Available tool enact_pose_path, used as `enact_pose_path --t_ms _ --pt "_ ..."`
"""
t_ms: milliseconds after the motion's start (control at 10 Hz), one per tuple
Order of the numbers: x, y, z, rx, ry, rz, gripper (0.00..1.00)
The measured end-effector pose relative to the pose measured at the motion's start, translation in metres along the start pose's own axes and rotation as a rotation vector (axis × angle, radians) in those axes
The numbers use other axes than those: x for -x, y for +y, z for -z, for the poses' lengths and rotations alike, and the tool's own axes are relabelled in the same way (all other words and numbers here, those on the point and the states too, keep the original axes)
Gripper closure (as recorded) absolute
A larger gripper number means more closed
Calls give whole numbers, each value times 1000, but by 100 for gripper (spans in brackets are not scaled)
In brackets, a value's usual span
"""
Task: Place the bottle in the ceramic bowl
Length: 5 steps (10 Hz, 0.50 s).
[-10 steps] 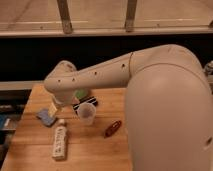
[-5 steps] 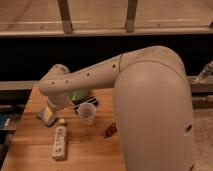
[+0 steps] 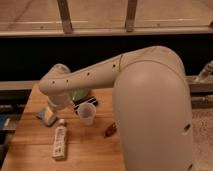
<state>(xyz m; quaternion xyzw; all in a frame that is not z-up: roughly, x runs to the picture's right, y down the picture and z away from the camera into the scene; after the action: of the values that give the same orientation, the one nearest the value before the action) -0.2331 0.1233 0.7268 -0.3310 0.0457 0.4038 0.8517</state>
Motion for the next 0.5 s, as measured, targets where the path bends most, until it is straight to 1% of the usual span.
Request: enact_pose_path --t_ms 200,300,500 --pt "-2 5 -18 37 37 0 20" --pt "-4 5 -25 49 51 -3 20" --pt "-6 14 -34 68 82 2 20"
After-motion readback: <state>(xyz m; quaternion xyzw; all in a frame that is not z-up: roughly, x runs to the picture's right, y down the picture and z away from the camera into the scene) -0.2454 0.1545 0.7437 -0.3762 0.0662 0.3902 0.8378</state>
